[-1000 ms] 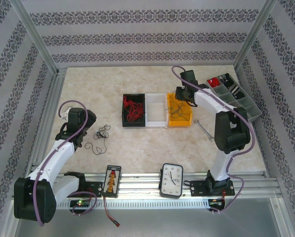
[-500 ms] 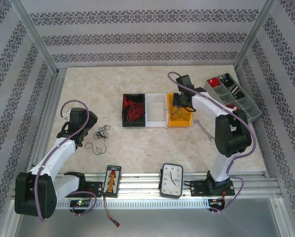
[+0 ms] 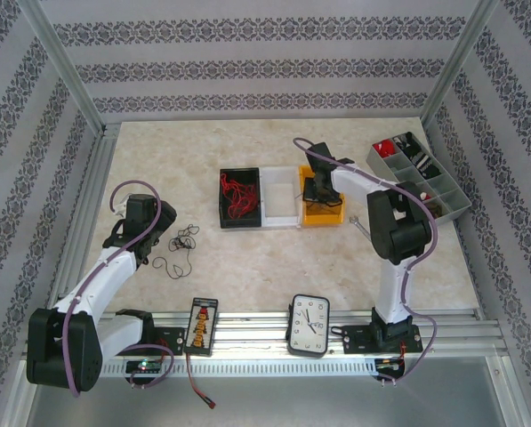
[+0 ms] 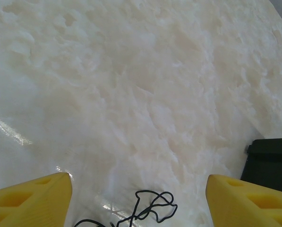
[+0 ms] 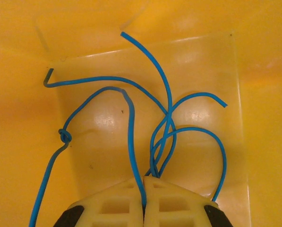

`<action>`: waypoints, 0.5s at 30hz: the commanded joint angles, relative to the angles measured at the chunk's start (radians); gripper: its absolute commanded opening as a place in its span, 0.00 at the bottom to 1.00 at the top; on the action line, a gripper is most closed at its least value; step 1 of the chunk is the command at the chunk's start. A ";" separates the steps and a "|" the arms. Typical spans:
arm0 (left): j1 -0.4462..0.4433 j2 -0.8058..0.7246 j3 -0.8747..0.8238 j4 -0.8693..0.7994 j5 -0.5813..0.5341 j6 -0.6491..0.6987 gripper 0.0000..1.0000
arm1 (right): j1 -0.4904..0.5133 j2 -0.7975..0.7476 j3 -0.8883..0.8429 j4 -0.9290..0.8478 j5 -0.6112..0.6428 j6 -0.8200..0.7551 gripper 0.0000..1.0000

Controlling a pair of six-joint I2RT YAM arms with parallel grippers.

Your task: Untangle the cables

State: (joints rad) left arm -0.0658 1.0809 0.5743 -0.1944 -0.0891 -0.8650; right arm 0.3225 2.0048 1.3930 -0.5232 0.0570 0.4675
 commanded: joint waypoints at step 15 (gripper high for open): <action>-0.011 -0.015 0.010 -0.005 -0.023 0.000 0.75 | -0.025 -0.231 -0.048 0.038 0.061 0.010 0.39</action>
State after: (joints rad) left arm -0.0662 1.0687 0.5743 -0.1944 -0.0898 -0.8650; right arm 0.3096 1.8286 1.3582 -0.4896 0.0784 0.4740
